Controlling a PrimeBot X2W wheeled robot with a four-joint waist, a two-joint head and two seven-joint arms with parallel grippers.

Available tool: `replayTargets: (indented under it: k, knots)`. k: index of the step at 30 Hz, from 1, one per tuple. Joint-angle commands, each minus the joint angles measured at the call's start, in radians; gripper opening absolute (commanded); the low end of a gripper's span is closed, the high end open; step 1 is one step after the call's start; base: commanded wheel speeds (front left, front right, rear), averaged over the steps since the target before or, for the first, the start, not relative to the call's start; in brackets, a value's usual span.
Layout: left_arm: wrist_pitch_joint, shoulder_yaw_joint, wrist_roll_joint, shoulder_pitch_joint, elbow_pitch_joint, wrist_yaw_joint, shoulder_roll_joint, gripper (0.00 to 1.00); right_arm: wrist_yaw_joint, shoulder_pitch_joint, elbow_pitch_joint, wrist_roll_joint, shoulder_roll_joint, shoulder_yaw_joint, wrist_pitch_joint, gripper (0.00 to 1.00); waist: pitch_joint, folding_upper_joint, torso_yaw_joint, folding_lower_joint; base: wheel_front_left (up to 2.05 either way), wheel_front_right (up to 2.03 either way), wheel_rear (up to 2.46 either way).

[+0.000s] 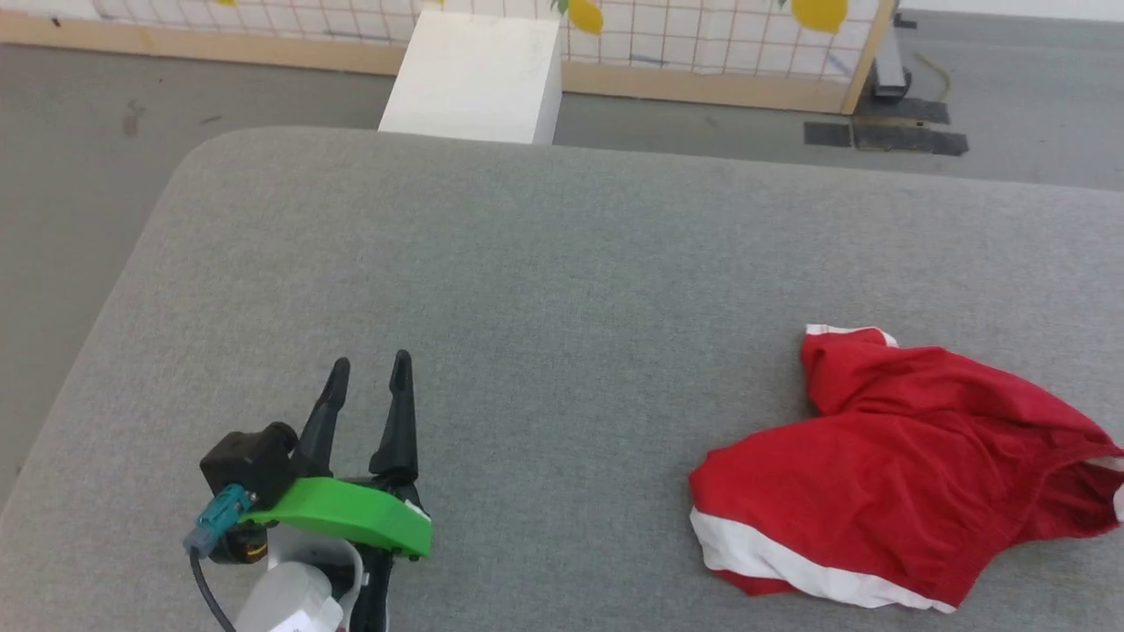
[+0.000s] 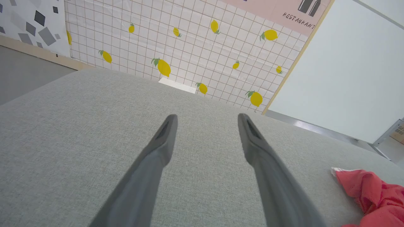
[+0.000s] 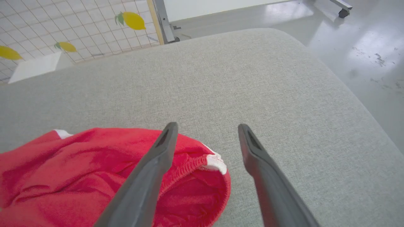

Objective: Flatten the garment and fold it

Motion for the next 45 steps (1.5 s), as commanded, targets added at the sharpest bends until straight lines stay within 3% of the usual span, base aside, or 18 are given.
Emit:
replayTargets:
  k: [1,6,11,18,26,37,38,39,45]
  knots:
    - [0.003,-0.003,-0.002,-0.007,0.001,0.002,0.000,1.00,-0.001,0.012,-0.022,0.036,0.003,0.010,-0.031,1.00,-0.017,-0.0001,-0.015,0.0000,0.00,0.00,0.00]
    - [0.010,-0.008,-0.010,-0.003,0.002,0.003,-0.004,1.00,-0.001,0.075,-0.029,0.190,0.004,0.063,-0.138,1.00,-0.039,-0.0001,-0.045,0.0000,0.00,0.00,0.00]
    - [0.072,-0.050,-0.021,-0.043,0.008,-0.013,-0.020,1.00,-0.001,0.131,-0.009,0.264,0.004,0.113,-0.209,1.00,-0.046,-0.0001,-0.078,0.0000,0.00,0.00,0.00]
    - [0.309,-0.207,-0.051,-0.244,0.111,-0.048,-0.085,1.00,-0.001,0.142,0.003,0.275,0.005,0.159,-0.237,1.00,-0.022,-0.0001,-0.119,0.0000,0.00,0.00,0.00]
    - [0.640,-0.418,-0.081,-0.398,0.300,-0.051,-0.105,1.00,-0.001,0.117,0.010,0.275,0.005,0.192,-0.252,1.00,0.004,-0.0001,-0.172,0.0000,0.00,0.00,0.00]
    - [0.791,-0.583,-0.141,-0.395,0.410,-0.057,-0.107,1.00,-0.001,0.122,0.028,0.284,0.005,0.184,-0.275,1.00,0.028,-0.0001,-0.198,0.0000,0.00,0.00,0.00]
    - [0.789,-0.590,-0.150,-0.394,0.409,-0.060,-0.107,0.40,-0.001,0.121,0.029,0.283,0.005,0.182,-0.276,1.00,0.029,-0.0001,-0.196,0.0000,0.00,0.00,0.00]
    - [0.783,-0.594,-0.165,-0.391,0.405,-0.062,-0.107,0.00,-0.001,0.120,0.030,0.281,0.005,0.181,-0.277,1.00,0.029,-0.0001,-0.194,0.0000,0.00,0.00,0.00]
    - [0.653,-0.555,-0.275,-0.403,0.353,-0.050,-0.107,0.00,-0.001,0.110,0.041,0.280,0.005,0.194,-0.286,1.00,0.021,-0.0001,-0.169,0.0000,0.00,0.00,0.00]
